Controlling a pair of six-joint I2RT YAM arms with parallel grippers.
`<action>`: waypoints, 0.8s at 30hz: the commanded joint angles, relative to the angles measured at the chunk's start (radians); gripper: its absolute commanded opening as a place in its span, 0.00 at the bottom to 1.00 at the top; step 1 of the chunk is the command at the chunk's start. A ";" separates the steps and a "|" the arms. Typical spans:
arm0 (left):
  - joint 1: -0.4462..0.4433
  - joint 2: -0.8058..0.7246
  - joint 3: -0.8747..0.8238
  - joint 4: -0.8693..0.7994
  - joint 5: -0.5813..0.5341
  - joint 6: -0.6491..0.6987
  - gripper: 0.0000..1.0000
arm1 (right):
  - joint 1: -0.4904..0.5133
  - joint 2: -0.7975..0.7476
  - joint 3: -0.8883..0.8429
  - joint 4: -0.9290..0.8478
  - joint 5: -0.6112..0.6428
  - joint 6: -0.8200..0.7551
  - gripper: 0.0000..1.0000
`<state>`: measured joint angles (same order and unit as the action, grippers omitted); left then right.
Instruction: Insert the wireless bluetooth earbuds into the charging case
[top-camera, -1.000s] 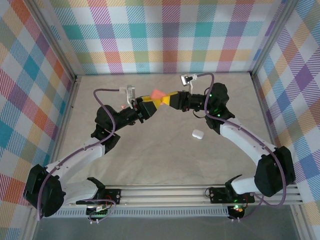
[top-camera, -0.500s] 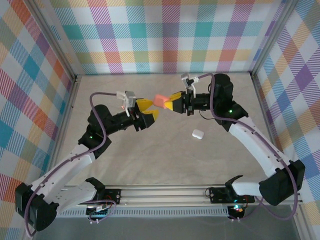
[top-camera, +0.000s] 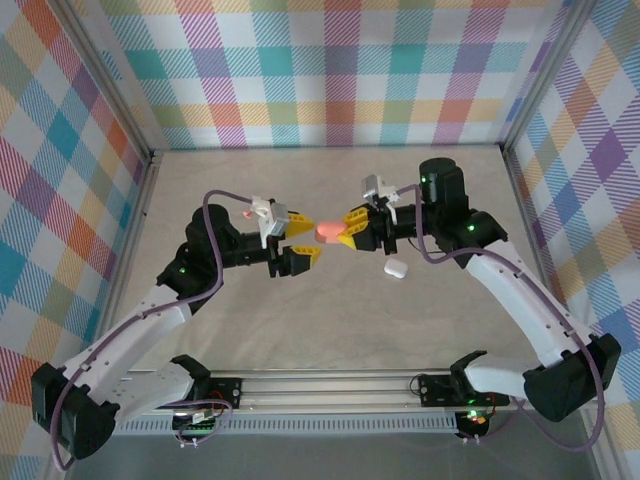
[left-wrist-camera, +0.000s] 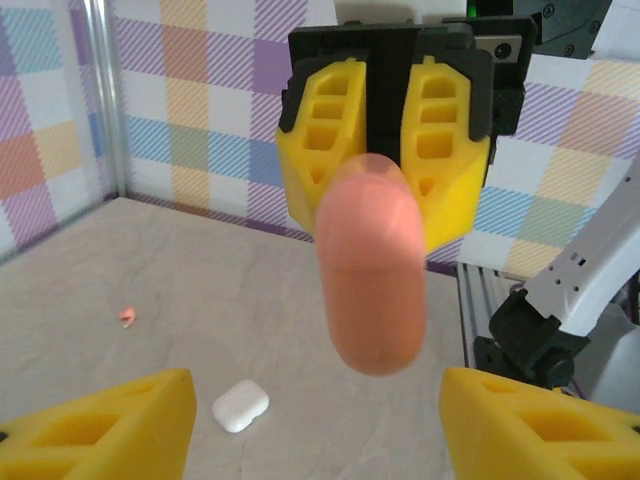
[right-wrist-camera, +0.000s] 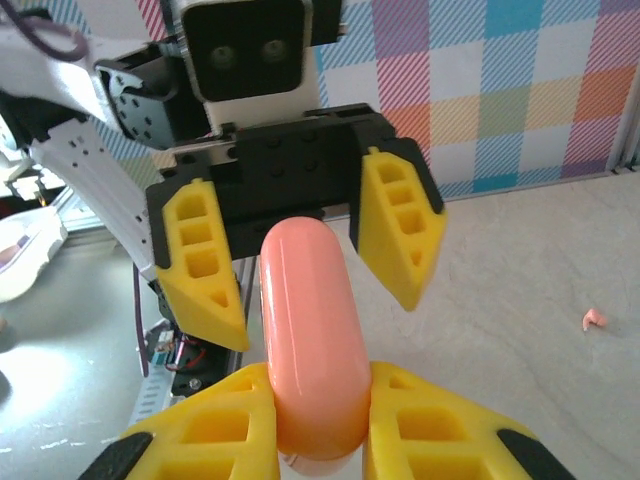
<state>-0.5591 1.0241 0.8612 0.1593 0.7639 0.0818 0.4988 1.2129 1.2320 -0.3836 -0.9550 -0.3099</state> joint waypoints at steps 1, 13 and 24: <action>0.011 0.020 0.002 0.161 0.072 -0.080 0.63 | 0.008 -0.025 -0.019 -0.027 -0.028 -0.121 0.10; 0.007 0.090 0.031 0.199 0.126 -0.139 0.60 | 0.013 -0.037 -0.028 -0.038 -0.006 -0.149 0.10; -0.019 0.134 0.051 0.210 0.144 -0.130 0.49 | 0.014 -0.029 -0.029 -0.020 0.002 -0.115 0.10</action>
<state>-0.5705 1.1492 0.8738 0.3290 0.8867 -0.0425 0.5053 1.2003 1.2057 -0.4202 -0.9211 -0.4202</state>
